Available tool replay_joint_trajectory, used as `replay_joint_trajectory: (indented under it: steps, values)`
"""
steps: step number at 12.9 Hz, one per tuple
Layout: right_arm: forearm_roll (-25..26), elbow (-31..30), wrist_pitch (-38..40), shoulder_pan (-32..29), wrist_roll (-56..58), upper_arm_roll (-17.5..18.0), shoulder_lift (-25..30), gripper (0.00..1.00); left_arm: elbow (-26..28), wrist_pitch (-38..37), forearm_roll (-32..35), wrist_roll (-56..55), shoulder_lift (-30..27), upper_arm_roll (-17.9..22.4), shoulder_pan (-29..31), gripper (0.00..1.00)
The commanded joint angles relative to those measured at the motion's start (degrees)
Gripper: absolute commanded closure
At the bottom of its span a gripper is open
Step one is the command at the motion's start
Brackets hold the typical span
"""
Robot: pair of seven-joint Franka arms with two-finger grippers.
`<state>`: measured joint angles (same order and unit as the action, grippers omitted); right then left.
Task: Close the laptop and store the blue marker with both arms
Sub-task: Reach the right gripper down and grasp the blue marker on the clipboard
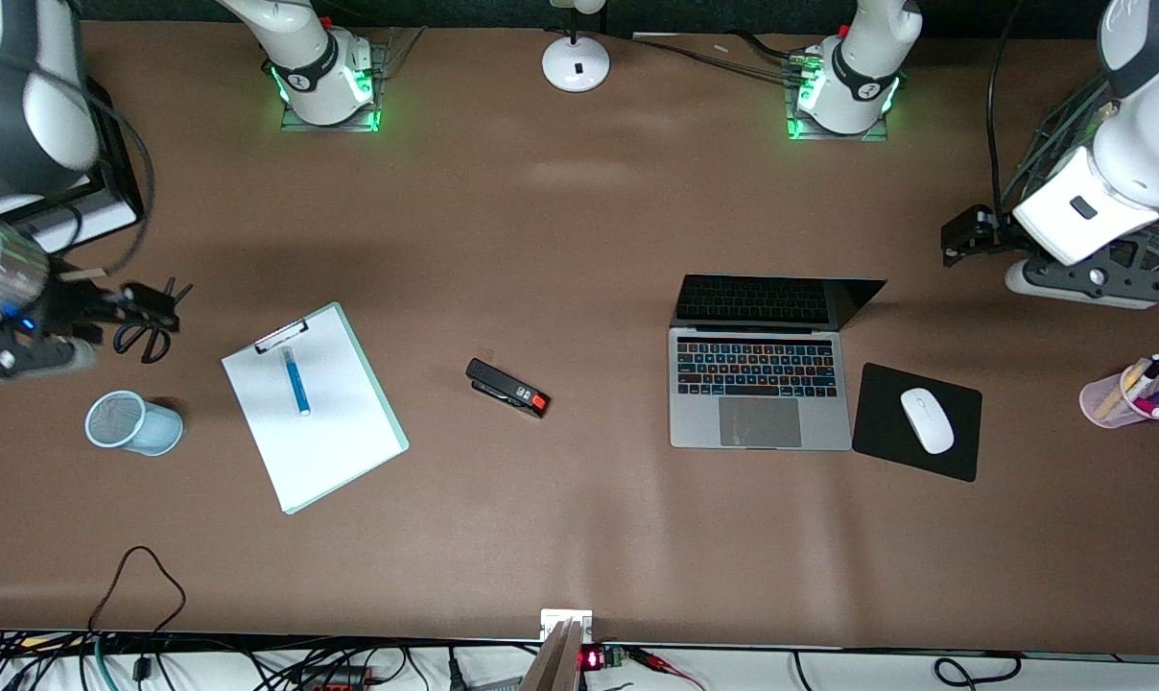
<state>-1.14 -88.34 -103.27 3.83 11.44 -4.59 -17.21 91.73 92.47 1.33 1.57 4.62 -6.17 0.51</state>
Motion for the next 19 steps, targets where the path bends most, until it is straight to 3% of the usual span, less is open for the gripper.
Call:
replay_joint_trajectory:
  steps: [1,5,6,9,10,13,15,19]
  values:
    - [-0.71,-1.73,-6.13,0.39,5.85,0.19,-4.92,0.00,-7.16,-0.98,-2.91,0.72,5.91,-0.07,0.55,0.00]
    - [-1.06,-1.75,-12.91,0.39,19.03,0.54,-11.86,0.00,-9.81,-1.59,-2.38,0.81,7.95,-0.24,-0.07,0.02]
    - [-1.15,-1.75,-14.75,0.82,20.11,0.63,-13.44,0.00,-9.73,-2.73,-2.47,0.72,7.95,-0.25,0.28,0.20]
    - [-1.24,-3.05,-18.53,2.23,20.20,1.42,-17.76,0.17,-9.29,-8.35,-2.83,0.55,8.04,-0.25,0.54,0.88]
    - [-1.24,-3.67,-20.38,2.50,20.20,1.51,-18.64,0.26,-9.02,-9.32,-2.83,0.63,8.04,-0.42,0.54,0.94]
    - [-1.15,-3.77,-21.88,3.29,20.20,1.51,-20.83,0.36,-7.45,-12.04,-3.00,-1.11,7.34,-0.77,0.20,1.00]
    - [-1.15,-3.94,-23.55,3.64,20.20,1.51,-22.42,0.47,-2.54,-12.06,-5.45,-6.64,4.36,-2.87,0.19,1.00]
    - [-1.24,-4.91,-24.78,3.64,20.20,1.51,-24.18,0.53,7.99,-7.68,-9.23,-13.16,-1.26,-5.34,0.19,1.00]
